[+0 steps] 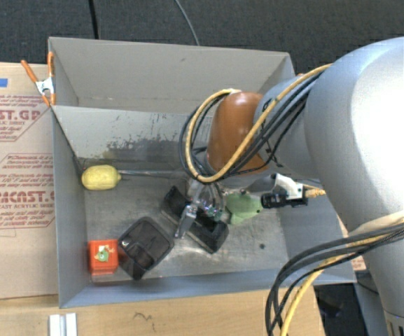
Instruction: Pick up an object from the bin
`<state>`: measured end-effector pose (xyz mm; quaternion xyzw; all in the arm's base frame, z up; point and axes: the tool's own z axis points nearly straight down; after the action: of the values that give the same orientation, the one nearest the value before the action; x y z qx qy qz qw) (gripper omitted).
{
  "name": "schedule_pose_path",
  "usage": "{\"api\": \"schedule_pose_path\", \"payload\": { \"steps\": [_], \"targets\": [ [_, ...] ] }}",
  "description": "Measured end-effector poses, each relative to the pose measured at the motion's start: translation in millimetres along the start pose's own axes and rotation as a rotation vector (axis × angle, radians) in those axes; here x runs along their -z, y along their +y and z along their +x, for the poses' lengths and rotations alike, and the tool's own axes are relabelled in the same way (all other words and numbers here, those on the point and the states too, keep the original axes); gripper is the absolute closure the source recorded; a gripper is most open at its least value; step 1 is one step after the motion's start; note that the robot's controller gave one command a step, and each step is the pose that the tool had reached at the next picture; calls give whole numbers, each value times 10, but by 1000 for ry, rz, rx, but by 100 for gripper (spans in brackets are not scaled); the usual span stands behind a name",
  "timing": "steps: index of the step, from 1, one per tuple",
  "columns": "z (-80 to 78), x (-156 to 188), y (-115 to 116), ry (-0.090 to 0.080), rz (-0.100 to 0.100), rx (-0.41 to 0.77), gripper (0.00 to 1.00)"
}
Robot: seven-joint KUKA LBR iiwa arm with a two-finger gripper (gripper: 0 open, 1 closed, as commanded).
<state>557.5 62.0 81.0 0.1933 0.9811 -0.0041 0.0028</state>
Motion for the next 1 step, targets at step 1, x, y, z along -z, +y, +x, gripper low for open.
{"api": "schedule_pose_path", "payload": {
  "steps": [1],
  "targets": [
    [386, 6, -234, -42, -32, 5, 100]
  ]
}}
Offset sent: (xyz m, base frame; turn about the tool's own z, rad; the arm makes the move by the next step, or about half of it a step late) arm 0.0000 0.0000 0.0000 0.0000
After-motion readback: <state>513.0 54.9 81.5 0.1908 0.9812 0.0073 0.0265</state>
